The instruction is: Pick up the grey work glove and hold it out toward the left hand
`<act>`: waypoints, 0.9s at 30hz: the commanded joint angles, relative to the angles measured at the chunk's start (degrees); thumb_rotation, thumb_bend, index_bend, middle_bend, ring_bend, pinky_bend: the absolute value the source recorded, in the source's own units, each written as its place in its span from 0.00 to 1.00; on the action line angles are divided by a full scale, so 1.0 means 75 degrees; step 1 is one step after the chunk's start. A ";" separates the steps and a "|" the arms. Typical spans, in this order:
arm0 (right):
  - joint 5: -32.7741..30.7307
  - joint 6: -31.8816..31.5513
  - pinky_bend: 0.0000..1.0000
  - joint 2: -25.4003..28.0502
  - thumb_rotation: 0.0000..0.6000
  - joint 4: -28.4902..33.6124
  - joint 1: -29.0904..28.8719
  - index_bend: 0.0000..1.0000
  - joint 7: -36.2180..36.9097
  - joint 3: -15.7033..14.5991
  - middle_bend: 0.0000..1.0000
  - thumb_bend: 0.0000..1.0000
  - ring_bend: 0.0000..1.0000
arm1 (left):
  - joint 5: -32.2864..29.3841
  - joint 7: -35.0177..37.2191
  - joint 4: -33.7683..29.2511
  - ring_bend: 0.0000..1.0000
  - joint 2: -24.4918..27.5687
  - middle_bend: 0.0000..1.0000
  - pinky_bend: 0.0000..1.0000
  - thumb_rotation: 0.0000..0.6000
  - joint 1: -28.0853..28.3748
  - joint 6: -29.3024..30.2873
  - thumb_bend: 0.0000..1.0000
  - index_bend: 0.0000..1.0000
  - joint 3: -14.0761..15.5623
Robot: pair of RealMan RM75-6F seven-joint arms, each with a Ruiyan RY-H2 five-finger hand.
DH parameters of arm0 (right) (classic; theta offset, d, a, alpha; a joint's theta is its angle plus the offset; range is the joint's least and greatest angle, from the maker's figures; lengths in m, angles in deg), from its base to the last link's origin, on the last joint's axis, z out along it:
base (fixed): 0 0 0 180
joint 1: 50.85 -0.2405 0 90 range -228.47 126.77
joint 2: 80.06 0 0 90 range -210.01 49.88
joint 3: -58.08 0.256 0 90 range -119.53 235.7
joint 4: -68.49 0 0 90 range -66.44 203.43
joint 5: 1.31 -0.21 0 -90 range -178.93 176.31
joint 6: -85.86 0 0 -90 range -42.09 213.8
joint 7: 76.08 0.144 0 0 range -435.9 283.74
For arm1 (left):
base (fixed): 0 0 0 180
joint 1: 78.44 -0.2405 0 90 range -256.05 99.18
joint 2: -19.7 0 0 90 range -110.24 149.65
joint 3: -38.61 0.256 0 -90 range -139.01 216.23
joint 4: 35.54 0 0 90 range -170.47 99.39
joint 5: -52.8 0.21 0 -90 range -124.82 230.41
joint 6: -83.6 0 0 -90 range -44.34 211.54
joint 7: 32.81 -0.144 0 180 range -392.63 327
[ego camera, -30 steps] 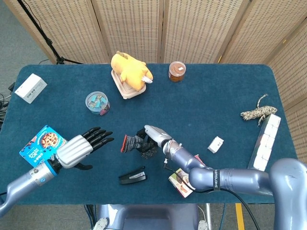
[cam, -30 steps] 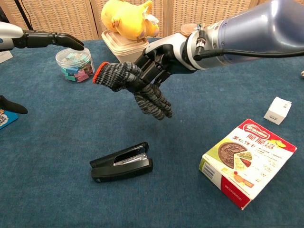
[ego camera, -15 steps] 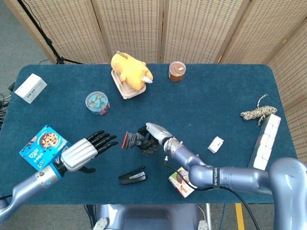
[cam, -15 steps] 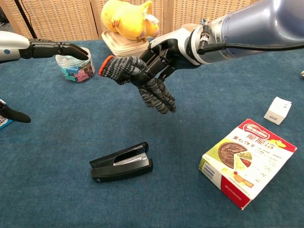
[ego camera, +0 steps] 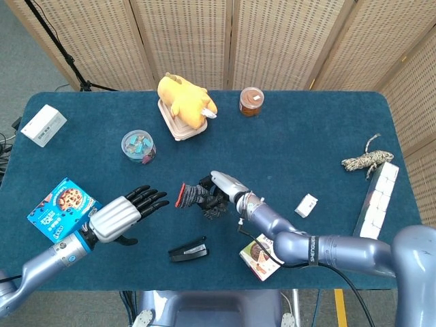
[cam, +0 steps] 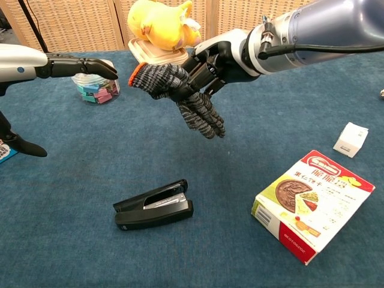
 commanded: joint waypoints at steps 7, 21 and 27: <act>0.0136 0.0191 0.43 0.0096 1.00 0.0117 0.0088 0.60 0.0280 0.0069 0.52 0.44 0.37 | -0.0228 -0.0275 -0.0153 0.00 -0.0264 0.00 0.00 1.00 0.0244 -0.0302 0.09 0.07 -0.0114; 0.0381 0.0356 0.43 0.0242 1.00 0.0209 0.0182 0.60 0.0630 0.0113 0.52 0.44 0.37 | -0.0674 -0.0857 -0.0463 0.00 -0.0399 0.00 0.00 1.00 0.0389 -0.0490 0.09 0.07 -0.0268; 0.0467 0.0347 0.43 0.0241 1.00 0.0215 0.0195 0.60 0.0743 0.0122 0.52 0.44 0.37 | -0.0901 -0.1122 -0.0605 0.00 -0.0581 0.00 0.00 1.00 0.0522 -0.0666 0.09 0.07 -0.0381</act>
